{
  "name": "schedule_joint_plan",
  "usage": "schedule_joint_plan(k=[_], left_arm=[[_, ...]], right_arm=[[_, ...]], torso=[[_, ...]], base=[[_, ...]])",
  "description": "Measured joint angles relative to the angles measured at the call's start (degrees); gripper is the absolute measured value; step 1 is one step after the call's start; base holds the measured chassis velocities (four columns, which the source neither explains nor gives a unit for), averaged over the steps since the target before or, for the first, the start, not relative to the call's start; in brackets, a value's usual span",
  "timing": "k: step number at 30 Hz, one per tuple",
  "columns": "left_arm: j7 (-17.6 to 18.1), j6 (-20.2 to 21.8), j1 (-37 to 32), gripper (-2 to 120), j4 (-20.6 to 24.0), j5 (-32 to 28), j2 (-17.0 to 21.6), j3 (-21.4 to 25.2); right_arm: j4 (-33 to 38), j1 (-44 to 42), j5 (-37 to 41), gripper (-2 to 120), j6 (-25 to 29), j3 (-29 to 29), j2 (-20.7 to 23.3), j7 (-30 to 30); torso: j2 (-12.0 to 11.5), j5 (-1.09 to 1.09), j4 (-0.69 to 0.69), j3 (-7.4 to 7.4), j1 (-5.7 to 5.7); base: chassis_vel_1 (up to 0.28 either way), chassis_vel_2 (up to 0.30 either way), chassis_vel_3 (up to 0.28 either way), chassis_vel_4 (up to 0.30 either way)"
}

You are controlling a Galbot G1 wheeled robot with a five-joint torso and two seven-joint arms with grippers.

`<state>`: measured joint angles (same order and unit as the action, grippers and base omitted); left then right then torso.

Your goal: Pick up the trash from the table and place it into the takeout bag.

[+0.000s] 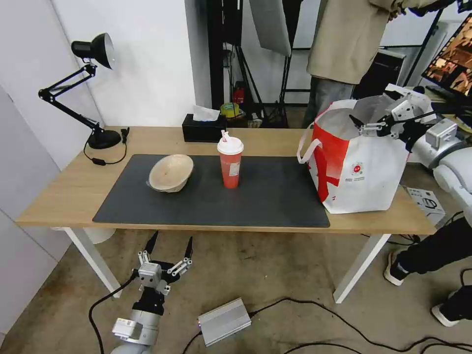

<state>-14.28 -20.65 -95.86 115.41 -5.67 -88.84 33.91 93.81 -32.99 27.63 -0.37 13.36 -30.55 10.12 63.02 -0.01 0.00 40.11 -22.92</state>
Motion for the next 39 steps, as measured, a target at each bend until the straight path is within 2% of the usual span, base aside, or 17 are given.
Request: schedule_joint_plan(k=[6,8,10,11,18,29,39], left_arm=[[0.0,1.0,0.1,100,1.1,0.1,-0.2,0.1],[0.1,1.5,0.2,100,1.9,0.4,-0.3,0.3],[0.1,1.5,0.2,100,1.9,0.4,-0.3,0.3],[0.1,1.9,0.2,100,2.5,0.5,-0.4,0.5],[0.2,2.4,-0.4,100,4.7,0.8,-0.6,1.0],[0.4,2.6,-1.5,100,7.6,1.0,-0.1,1.8],[0.5,3.6,-1.5,100,9.4,1.0,0.6,2.1]], right_arm=[[5.0,-3.1,2.6,100,0.0,2.1,0.2,-3.2],[9.7,-6.7,4.9,100,0.0,3.9,-0.6,-6.8],[9.7,-6.7,4.9,100,0.0,3.9,-0.6,-6.8],[12.6,-9.8,5.5,100,0.1,5.5,-1.7,-8.7],[17.6,-14.8,5.9,100,0.3,8.2,-5.0,-11.8],[22.7,-19.2,5.4,100,1.0,10.3,-8.8,-14.0],[30.2,-28.9,3.2,100,2.1,14.8,-12.4,-14.1]], torso=[[0.0,0.0,0.0,0.0,0.0],[0.0,0.0,0.0,0.0,0.0],[0.0,0.0,0.0,0.0,0.0],[0.0,0.0,0.0,0.0,0.0],[0.0,0.0,-0.01,0.0,0.0],[0.0,0.0,0.0,0.0,0.0],[0.0,0.0,0.0,-0.01,0.0]], base=[[0.0,0.0,0.0,0.0],[0.0,0.0,0.0,0.0],[0.0,0.0,0.0,0.0],[0.0,0.0,0.0,0.0],[0.0,0.0,0.0,0.0],[0.0,0.0,0.0,0.0],[0.0,0.0,0.0,0.0]])
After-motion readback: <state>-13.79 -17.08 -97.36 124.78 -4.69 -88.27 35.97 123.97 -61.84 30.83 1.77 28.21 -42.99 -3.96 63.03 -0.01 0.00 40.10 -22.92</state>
